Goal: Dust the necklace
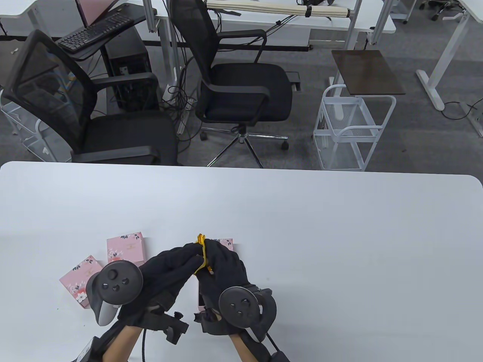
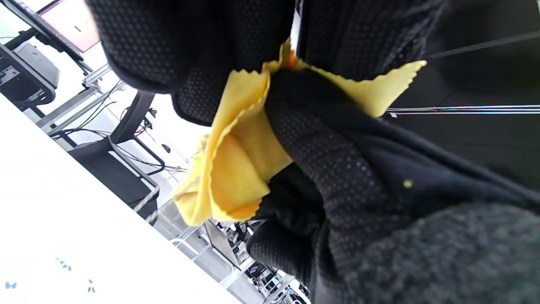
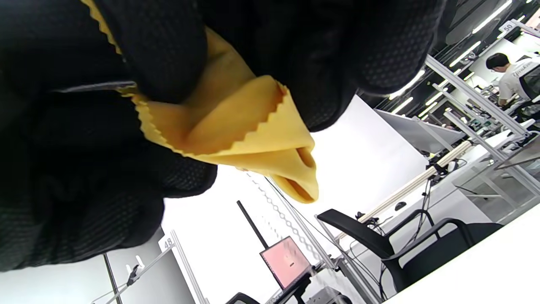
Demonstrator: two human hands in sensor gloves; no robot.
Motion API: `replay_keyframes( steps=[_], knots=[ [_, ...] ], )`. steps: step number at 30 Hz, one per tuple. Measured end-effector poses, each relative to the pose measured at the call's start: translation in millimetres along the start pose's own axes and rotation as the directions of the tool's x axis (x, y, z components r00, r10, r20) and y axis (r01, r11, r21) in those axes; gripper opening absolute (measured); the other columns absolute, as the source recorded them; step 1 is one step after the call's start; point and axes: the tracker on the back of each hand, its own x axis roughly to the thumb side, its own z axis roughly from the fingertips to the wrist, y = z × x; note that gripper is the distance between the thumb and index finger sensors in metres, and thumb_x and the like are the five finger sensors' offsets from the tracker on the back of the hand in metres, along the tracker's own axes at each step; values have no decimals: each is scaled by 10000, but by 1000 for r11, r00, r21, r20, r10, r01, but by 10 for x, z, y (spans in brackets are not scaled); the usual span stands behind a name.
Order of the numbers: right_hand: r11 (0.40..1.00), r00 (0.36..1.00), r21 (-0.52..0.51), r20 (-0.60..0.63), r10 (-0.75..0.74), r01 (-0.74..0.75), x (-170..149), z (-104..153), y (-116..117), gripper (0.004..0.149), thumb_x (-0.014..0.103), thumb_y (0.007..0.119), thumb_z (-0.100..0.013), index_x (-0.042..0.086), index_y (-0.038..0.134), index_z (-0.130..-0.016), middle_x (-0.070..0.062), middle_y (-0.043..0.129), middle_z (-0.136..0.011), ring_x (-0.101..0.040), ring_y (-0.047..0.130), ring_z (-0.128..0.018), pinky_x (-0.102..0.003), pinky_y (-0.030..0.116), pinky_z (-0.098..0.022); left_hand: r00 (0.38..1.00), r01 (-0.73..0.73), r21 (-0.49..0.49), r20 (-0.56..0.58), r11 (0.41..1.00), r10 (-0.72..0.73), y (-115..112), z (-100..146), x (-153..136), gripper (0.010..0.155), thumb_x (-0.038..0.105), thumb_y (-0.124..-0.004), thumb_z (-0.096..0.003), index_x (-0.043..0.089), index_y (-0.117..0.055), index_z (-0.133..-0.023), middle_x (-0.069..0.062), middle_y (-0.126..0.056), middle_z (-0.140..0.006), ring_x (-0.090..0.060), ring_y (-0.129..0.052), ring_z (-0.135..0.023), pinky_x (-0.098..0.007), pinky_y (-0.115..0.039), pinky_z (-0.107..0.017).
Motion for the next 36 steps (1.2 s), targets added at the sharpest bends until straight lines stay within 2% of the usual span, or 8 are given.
replay_keyframes(
  steps=[4,7,12,20,24,31,36],
  knots=[
    [999,999,8,17,35,-35,-15,-2,13,424,362,847,-595,100,798,-924,-212,889,-881,-404,943,-670,-556,766,-556,1000,27,7,-13,1000,-27,-31,7,7,401,502,-864,-557,295,-910,-897,-201,-808,-1042,-382,-917,-843,-552,-815,-557],
    [998,1000,57,10,19,-20,-14,-7,44,417,354,807,-626,82,761,-939,-239,852,-918,-427,924,-699,-566,753,-569,1000,-3,21,-6,1000,3,-43,0,-16,399,496,-869,-553,286,-921,-888,-200,-775,-1061,-386,-900,-863,-554,-805,-573],
    [994,999,103,20,-29,26,-27,-15,64,409,351,758,-656,92,703,-967,-222,852,-909,-396,935,-695,-543,767,-577,998,-65,37,23,997,64,-23,-6,-26,391,482,-877,-549,270,-937,-872,-154,-790,-1072,-377,-870,-889,-551,-786,-600],
    [984,994,144,26,-108,103,-8,-51,19,425,292,793,-633,60,723,-982,-169,940,-775,-314,981,-551,-499,810,-527,996,-77,68,57,995,73,36,17,8,391,473,-881,-546,263,-935,-871,-94,-845,-1055,-353,-857,-899,-539,-769,-619],
    [980,993,168,32,-115,108,11,-66,-4,406,277,788,-639,64,745,-982,-165,939,-789,-339,967,-575,-524,788,-545,995,-82,77,60,994,78,61,17,3,389,471,-887,-537,268,-938,-865,-57,-873,-1037,-314,-840,-918,-528,-753,-639],
    [954,977,216,-12,-212,209,5,-81,-38,365,383,748,-650,136,817,-910,-123,951,-757,-364,944,-595,-548,758,-560,985,-132,81,119,988,122,138,44,74,384,472,-889,-532,284,-941,-864,-32,-912,-1008,-301,-854,-911,-519,-759,-637],
    [954,980,234,27,-197,186,59,-66,-40,358,347,735,-661,166,773,-967,-123,943,-772,-354,945,-602,-545,760,-565,984,-134,94,127,987,122,166,61,91,383,473,-886,-536,286,-938,-866,-32,-914,-1008,-304,-850,-913,-519,-756,-638]
  ],
)
